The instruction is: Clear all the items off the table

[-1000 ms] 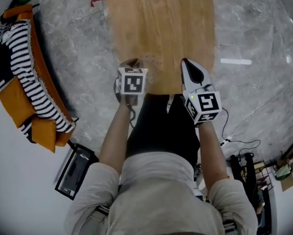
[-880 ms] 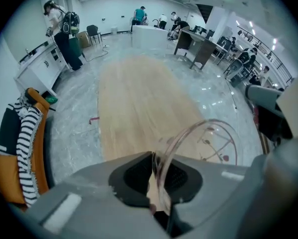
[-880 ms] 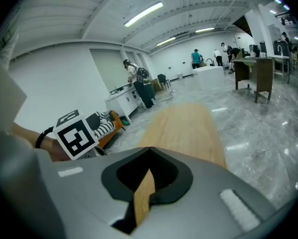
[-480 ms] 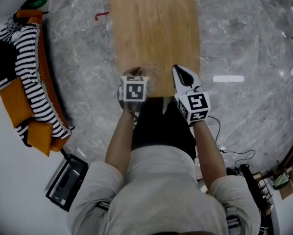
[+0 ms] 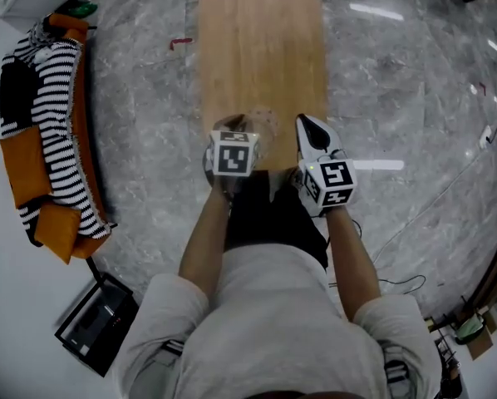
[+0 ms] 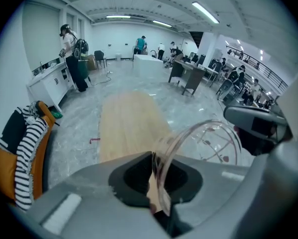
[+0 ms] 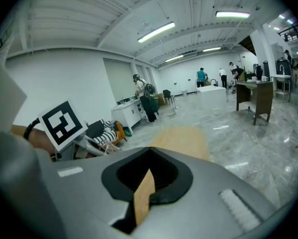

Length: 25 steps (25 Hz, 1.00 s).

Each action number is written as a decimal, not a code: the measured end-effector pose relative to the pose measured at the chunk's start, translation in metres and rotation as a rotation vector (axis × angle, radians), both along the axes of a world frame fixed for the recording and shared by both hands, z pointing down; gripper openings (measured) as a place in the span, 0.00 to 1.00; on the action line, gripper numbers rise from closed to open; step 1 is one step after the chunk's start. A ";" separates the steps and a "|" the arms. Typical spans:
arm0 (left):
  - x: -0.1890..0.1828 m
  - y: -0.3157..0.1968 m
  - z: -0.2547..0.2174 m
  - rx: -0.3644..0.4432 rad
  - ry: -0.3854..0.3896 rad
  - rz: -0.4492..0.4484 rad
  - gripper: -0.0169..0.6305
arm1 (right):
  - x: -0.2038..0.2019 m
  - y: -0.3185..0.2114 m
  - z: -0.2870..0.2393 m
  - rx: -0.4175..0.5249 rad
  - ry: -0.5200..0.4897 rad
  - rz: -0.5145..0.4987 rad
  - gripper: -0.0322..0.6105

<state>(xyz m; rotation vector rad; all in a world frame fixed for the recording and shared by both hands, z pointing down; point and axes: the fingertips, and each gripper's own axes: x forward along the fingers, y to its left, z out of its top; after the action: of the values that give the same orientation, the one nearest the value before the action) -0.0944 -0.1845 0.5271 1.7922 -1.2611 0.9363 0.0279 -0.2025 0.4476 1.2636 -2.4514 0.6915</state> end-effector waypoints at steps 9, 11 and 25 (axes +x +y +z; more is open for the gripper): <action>0.033 0.023 -0.065 0.124 0.035 -0.050 0.09 | 0.022 0.022 -0.054 0.110 -0.050 0.056 0.06; 0.041 0.037 -0.074 0.138 0.043 -0.056 0.09 | 0.029 0.031 -0.067 0.134 -0.060 0.069 0.06; 0.057 0.104 -0.141 0.294 0.005 -0.117 0.09 | 0.047 0.093 -0.130 0.276 -0.102 0.016 0.06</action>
<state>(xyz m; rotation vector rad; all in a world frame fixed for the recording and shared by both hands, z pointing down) -0.0371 -0.0802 0.3864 1.9146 -1.5466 0.7085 0.0749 -0.1096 0.3175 1.3767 -2.6961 0.4416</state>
